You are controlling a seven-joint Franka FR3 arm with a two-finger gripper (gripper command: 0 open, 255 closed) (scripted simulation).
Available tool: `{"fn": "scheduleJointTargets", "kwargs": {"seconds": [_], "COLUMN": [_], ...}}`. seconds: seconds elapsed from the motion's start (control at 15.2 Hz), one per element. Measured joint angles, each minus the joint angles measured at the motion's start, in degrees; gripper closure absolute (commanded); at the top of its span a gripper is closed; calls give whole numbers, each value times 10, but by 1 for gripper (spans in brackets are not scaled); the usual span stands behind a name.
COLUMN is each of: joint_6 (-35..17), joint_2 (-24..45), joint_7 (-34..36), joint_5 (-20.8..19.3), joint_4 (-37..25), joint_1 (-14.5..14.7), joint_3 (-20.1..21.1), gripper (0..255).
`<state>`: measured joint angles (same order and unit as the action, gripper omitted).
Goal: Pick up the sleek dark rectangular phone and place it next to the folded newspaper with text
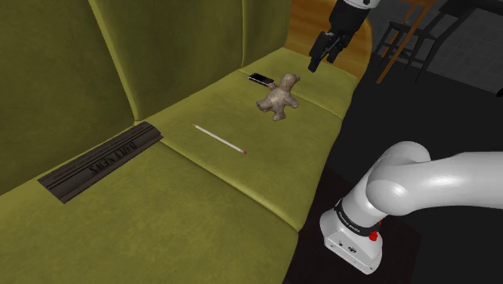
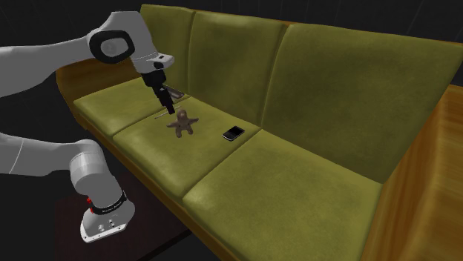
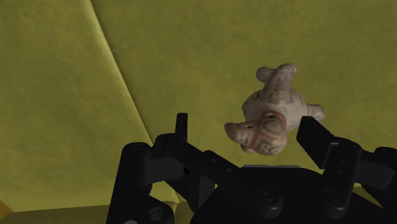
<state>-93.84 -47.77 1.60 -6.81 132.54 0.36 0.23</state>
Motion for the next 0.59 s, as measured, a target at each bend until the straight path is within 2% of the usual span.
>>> {"fn": "scheduleJointTargets", "kwargs": {"seconds": [0.13, 0.59], "joint_6": [-6, -118], "joint_2": [6, 103], "joint_7": [-7, -110], "joint_5": [-1, -7], "joint_4": [-1, 2], "joint_1": [1, 17], "joint_3": [-5, -81], "gripper": [0, 0]}}
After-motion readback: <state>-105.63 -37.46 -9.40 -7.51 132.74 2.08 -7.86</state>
